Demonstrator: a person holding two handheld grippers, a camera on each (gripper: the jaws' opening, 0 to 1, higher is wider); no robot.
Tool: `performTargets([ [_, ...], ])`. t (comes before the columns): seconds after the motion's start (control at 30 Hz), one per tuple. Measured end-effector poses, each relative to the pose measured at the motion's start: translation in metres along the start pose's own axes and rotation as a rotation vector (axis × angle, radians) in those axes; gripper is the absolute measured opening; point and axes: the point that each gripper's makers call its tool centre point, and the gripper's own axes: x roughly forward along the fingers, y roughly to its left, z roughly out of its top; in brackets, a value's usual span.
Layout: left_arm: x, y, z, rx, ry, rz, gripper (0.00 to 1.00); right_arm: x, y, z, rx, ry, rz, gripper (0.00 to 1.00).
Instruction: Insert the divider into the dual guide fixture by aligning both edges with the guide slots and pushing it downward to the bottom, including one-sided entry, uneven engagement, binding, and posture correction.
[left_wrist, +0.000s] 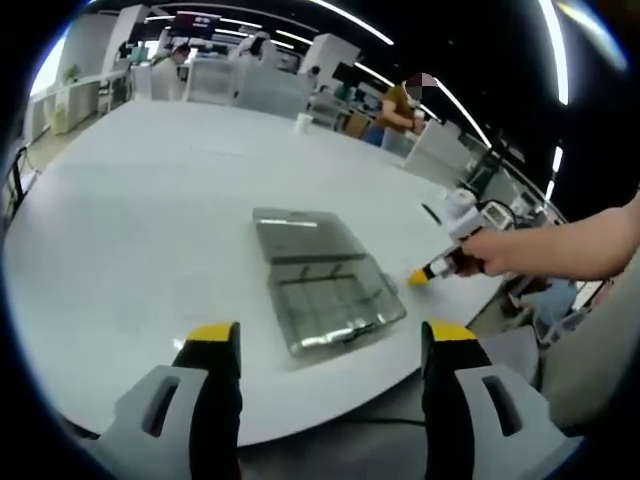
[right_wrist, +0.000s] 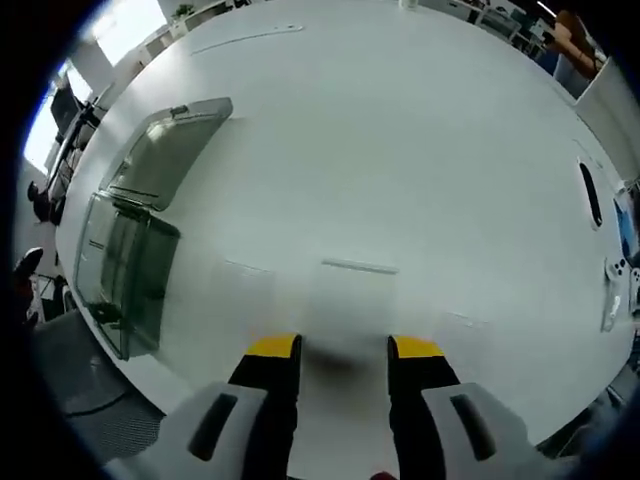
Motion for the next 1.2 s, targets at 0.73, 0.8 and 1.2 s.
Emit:
performTargets([
  [0.73, 0.0, 0.0009, -0.0015, 0.005, 0.006, 0.001, 0.71, -0.0078, 0.0059, -0.0062, -0.086, 0.094, 0.015, 0.3],
  [0.8, 0.0002, 0.0005, -0.0014, 0.005, 0.006, 0.0, 0.71, -0.0065, 0.0053, -0.0057, -0.096, 0.106, 0.016, 0.3],
  [1.2, 0.0006, 0.0001, -0.0005, 0.011, 0.009, -0.003, 0.7, -0.0041, 0.0034, -0.0034, -0.12, 0.106, 0.016, 0.29],
])
